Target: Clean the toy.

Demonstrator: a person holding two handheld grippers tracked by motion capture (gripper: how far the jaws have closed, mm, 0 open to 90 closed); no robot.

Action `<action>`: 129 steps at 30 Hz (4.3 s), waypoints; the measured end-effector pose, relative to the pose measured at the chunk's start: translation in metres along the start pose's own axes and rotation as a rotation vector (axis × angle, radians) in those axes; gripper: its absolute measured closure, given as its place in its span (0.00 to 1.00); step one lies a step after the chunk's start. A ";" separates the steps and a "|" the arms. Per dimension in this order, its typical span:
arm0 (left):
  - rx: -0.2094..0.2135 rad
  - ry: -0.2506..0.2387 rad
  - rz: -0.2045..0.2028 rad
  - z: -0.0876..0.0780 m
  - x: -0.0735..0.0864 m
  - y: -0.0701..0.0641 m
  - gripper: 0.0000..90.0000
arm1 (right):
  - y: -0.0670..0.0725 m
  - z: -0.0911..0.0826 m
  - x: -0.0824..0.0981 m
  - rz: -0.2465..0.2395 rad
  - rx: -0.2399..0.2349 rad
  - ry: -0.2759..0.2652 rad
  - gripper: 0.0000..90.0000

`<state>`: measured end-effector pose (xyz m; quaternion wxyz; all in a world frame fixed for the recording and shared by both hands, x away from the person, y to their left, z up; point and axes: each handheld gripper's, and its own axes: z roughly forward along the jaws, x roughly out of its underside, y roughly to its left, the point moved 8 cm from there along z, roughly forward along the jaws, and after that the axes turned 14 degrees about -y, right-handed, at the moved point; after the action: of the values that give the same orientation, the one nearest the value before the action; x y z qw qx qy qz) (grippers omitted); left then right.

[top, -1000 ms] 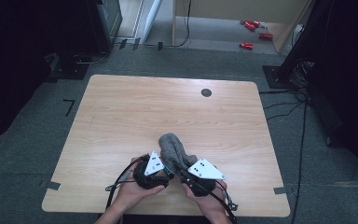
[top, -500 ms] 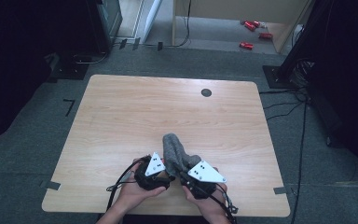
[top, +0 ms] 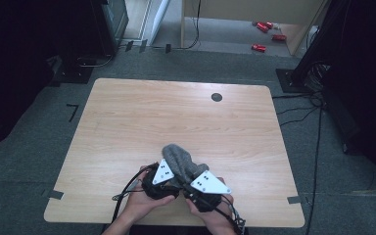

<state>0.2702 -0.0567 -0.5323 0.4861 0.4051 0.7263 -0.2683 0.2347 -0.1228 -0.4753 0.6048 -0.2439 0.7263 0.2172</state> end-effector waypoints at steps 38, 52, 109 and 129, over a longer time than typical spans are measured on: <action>0.092 -0.244 -0.015 -0.009 -0.008 0.010 0.39 | -0.052 -0.013 -0.014 0.266 0.054 -0.083 0.84; 0.093 -0.251 -0.006 -0.012 -0.009 0.009 0.39 | -0.045 -0.012 -0.015 0.399 -0.032 -0.091 0.84; 0.036 -0.300 -0.279 -0.034 -0.035 0.034 0.39 | -0.021 0.012 0.026 -0.007 -0.077 -0.125 0.82; 0.032 -0.288 -0.284 -0.033 -0.034 0.034 0.39 | -0.014 0.012 0.028 -0.078 -0.098 -0.117 0.80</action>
<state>0.2895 -0.0239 -0.4882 0.5359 0.2639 0.6947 -0.4007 0.2484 -0.1289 -0.5054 0.6416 -0.2882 0.6682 0.2424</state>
